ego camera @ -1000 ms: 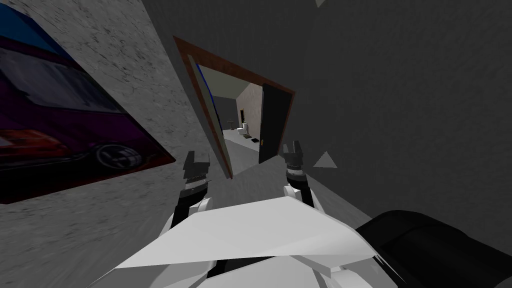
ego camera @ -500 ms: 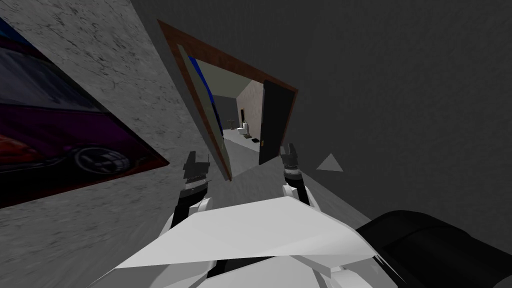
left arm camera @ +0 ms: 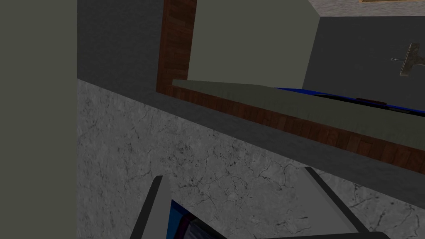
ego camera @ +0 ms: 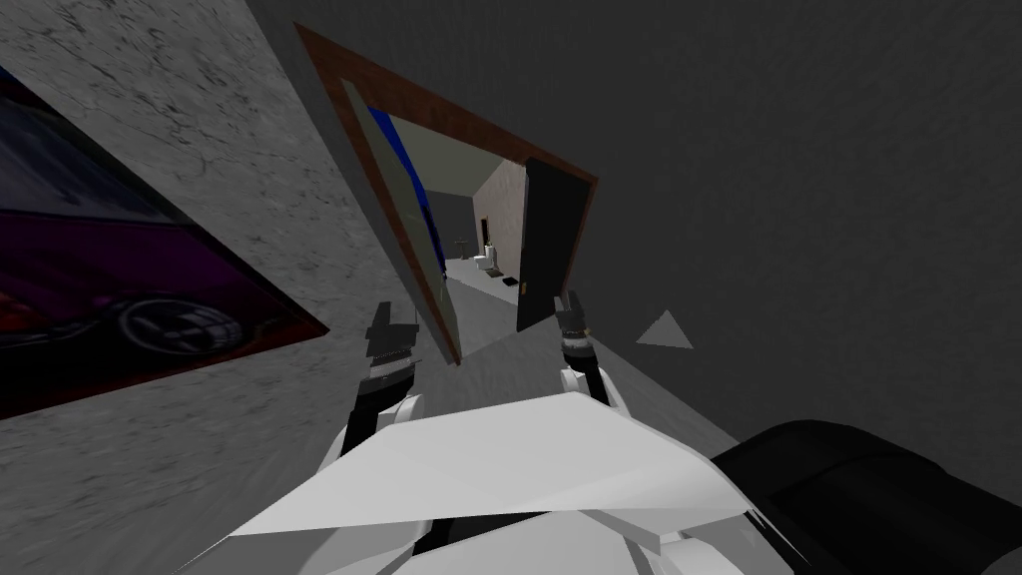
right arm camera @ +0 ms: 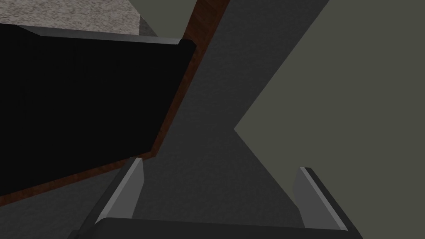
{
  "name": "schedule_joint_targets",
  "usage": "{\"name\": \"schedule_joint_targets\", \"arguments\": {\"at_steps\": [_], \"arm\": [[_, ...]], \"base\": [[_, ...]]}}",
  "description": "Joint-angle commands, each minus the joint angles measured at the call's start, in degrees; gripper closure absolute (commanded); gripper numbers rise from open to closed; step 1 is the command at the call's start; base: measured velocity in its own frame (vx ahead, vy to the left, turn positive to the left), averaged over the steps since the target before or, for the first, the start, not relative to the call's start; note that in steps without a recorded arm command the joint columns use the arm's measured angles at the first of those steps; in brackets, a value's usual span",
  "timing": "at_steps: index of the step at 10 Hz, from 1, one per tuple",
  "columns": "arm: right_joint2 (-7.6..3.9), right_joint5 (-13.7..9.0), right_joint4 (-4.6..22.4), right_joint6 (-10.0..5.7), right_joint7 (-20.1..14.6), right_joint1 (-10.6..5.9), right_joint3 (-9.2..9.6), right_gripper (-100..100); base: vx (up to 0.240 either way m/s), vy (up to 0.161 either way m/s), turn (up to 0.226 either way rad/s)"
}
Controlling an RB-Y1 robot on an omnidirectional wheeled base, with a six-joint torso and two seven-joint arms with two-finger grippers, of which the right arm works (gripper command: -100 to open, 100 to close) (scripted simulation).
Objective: Push the door open
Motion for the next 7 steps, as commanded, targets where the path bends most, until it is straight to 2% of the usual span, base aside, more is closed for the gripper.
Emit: {"name": "schedule_joint_targets", "arguments": {"at_steps": [1,7], "arm": [[-0.21,0.35,1.90,-0.27,-0.31,-0.67,0.11,-100],[-1.17,1.50,10.59,-1.69,-1.69,-4.01,0.00,-100]], "base": [[0.089,-0.052,0.016],[0.095,-0.044,0.020]]}}
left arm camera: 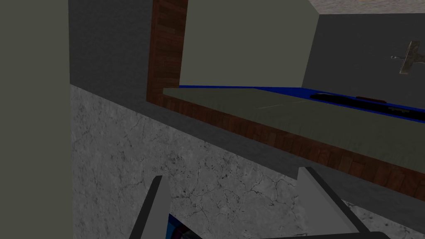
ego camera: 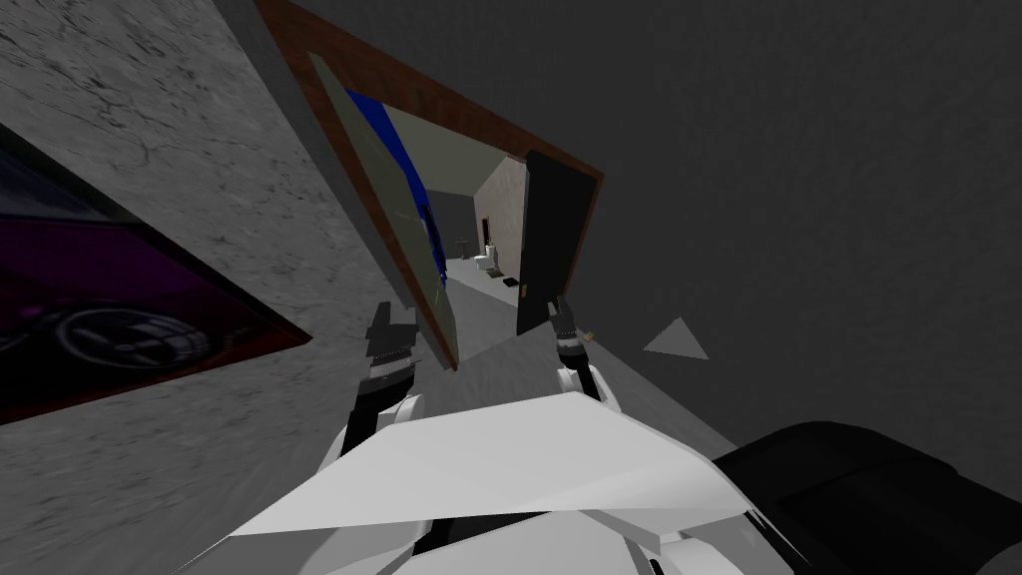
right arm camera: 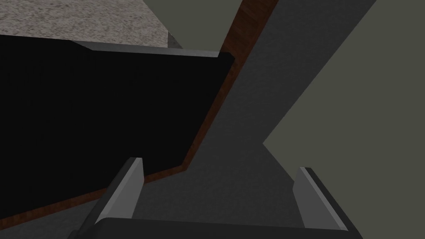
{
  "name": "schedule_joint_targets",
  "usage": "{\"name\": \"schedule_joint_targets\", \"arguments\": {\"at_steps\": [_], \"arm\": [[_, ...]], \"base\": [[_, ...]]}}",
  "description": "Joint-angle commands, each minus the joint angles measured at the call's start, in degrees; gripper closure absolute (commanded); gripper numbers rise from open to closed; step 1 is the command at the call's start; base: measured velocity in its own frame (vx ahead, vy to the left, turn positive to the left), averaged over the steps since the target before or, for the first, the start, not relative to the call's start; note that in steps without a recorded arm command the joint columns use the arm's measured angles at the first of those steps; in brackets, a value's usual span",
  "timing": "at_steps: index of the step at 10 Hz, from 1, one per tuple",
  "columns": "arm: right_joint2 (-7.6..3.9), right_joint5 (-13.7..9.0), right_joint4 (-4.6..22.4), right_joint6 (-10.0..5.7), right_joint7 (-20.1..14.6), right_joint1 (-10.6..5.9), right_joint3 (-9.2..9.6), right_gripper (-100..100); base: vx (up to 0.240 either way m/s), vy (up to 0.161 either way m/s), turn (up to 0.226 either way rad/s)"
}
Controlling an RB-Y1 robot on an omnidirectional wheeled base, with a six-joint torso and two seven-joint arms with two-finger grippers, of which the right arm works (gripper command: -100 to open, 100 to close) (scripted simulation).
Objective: Push the door open
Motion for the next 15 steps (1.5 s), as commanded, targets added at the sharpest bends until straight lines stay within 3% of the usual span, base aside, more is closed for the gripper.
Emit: {"name": "schedule_joint_targets", "arguments": {"at_steps": [1,12,13,15], "arm": [[0.08,0.52,2.86,-0.74,-0.17,-0.93,0.27,-100],[-1.31,3.04,21.74,-3.85,-3.21,-8.24,0.03,-100],[-1.31,3.04,22.16,-3.85,-3.21,-8.24,0.03,-100],[-1.51,3.53,25.58,-4.44,-3.79,-9.63,-0.02,-100]], "base": [[0.098,-0.039,0.024],[0.099,-0.058,0.024],[0.058,-0.036,0.006],[0.063,-0.035,0.019]]}}
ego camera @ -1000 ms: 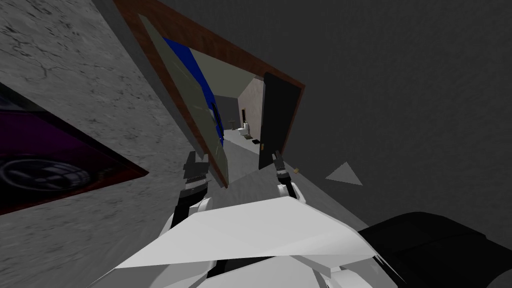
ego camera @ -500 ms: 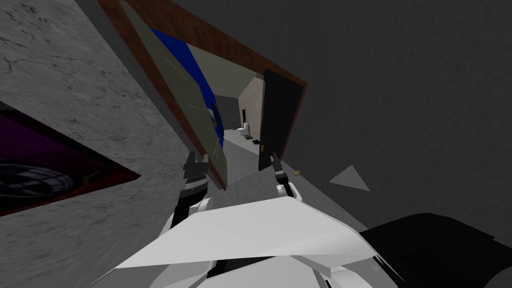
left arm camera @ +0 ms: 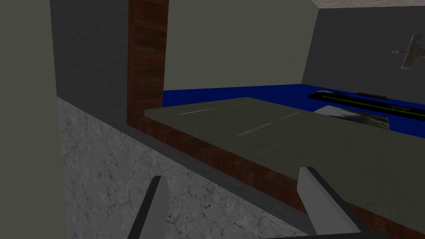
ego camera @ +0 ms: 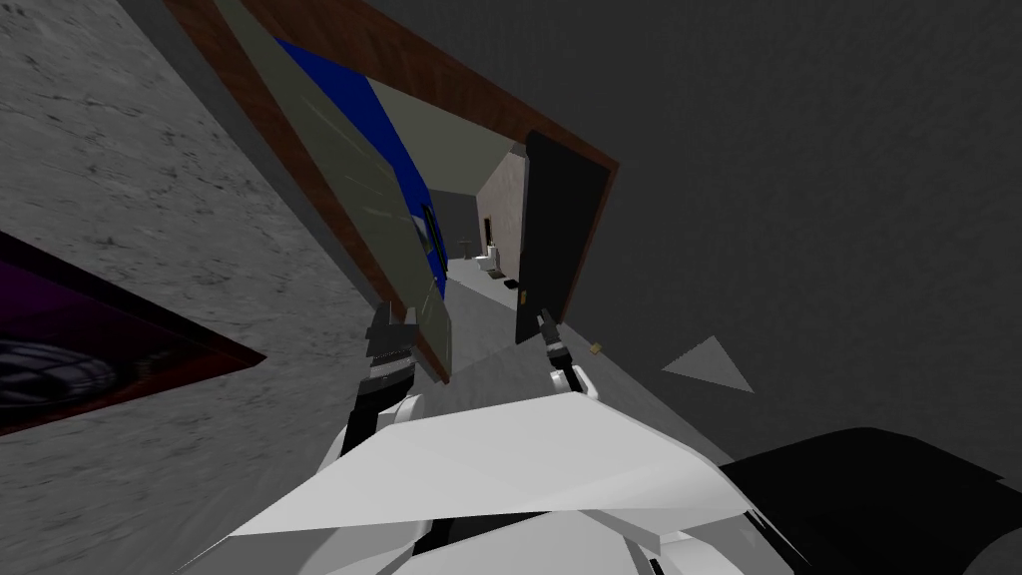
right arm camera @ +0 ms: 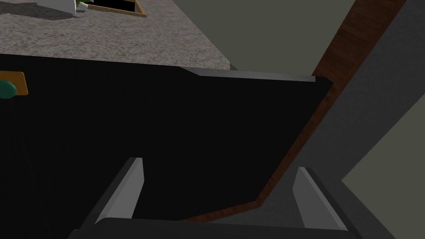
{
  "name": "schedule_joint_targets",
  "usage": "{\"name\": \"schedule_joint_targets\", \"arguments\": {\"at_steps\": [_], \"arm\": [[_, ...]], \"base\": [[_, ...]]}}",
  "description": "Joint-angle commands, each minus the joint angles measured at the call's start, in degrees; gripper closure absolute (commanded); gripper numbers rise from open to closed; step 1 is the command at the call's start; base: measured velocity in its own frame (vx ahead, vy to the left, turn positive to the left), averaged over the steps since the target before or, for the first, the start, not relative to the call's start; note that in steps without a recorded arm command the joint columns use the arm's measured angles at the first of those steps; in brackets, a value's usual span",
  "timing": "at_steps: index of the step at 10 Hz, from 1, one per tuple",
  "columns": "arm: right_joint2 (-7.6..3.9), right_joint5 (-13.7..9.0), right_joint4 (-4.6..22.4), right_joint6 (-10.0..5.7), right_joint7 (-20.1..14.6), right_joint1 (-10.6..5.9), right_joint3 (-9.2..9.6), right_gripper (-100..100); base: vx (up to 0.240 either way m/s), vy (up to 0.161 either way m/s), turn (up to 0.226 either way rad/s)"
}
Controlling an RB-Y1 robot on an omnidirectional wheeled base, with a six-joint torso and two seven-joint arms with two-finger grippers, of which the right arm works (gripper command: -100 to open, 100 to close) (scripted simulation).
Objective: Push the door open
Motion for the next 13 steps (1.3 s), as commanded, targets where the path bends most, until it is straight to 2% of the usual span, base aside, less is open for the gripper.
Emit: {"name": "schedule_joint_targets", "arguments": {"at_steps": [1,2,8,9,11,12,13], "arm": [[-0.32,0.30,2.86,-0.48,-0.62,-1.46,-0.19,-100],[-0.32,0.30,3.38,-0.48,-0.62,-1.46,-0.19,-100],[-0.79,1.74,13.91,-2.25,-2.35,-5.62,-0.33,-100],[-0.79,1.74,14.31,-2.25,-2.35,-5.62,-0.33,-100],[-0.91,2.21,17.57,-2.83,-2.91,-6.97,-0.38,-100],[-0.91,2.21,17.87,-2.83,-2.91,-6.97,-0.38,-100],[-0.98,2.44,19.65,-3.12,-3.20,-7.65,-0.40,-100]], "base": [[0.094,-0.060,0.024],[0.063,-0.048,0.012],[0.087,-0.053,0.023],[0.056,-0.054,0.014],[0.062,-0.036,0.015],[0.053,-0.035,0.012],[0.054,-0.034,0.013]]}}
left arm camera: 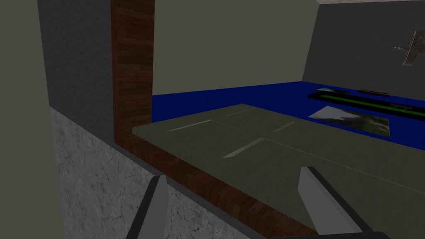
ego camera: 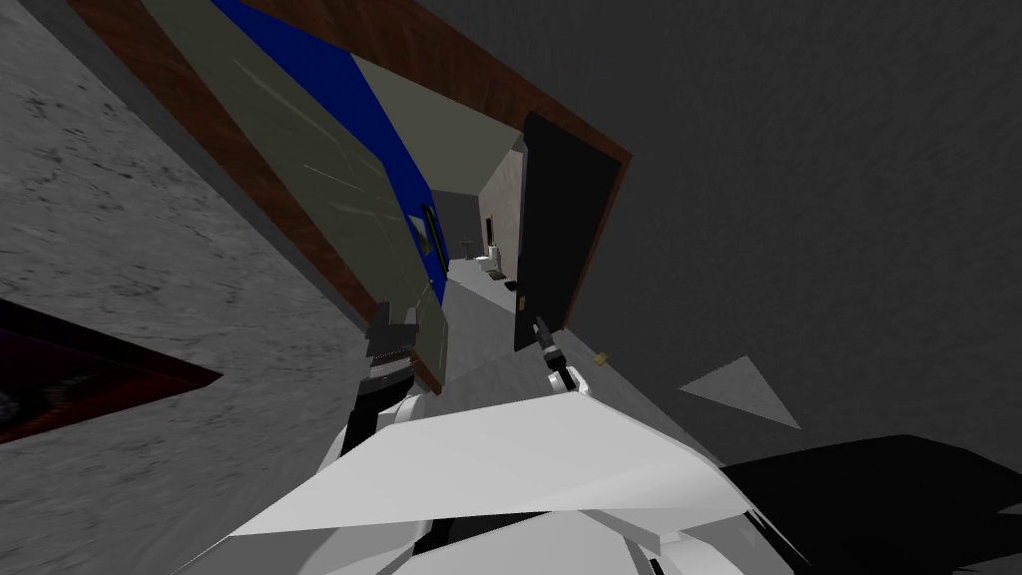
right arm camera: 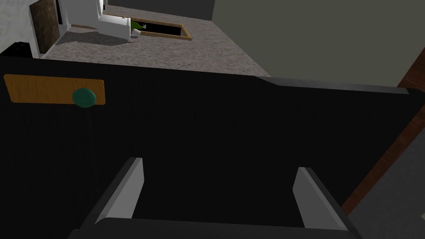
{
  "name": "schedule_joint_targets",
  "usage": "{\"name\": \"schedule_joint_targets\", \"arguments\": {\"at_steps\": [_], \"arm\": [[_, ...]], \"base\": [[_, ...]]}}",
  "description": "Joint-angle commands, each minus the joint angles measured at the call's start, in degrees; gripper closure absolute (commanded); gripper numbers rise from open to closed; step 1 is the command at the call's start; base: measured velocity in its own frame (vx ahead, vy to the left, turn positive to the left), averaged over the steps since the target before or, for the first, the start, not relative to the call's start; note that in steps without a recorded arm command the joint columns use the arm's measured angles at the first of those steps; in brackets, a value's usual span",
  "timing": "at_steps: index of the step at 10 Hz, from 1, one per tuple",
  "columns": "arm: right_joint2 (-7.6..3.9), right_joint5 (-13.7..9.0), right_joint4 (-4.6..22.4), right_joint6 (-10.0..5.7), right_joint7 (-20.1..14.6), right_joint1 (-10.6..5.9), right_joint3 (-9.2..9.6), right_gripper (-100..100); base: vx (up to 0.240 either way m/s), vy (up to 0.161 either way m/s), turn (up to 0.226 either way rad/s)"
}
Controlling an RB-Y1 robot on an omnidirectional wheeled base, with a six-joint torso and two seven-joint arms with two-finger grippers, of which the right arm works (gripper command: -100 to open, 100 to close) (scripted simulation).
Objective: Push the door open
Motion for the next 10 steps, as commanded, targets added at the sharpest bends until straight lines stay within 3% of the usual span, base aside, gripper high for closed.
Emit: {"name": "schedule_joint_targets", "arguments": {"at_steps": [1,3,4,10], "arm": [[0.09,0.40,2.68,-0.51,-0.31,-0.88,0.02,-100],[0.00,0.84,6.02,-1.06,-0.84,-2.16,-0.02,-100],[0.00,0.84,6.02,-1.06,-0.84,-2.16,-0.02,-100],[-0.24,2.09,15.54,-2.60,-2.34,-5.78,-0.14,-100]], "base": [[0.087,-0.051,0.021],[0.097,-0.072,0.026],[0.065,-0.042,0.009],[0.083,-0.046,0.020]]}}
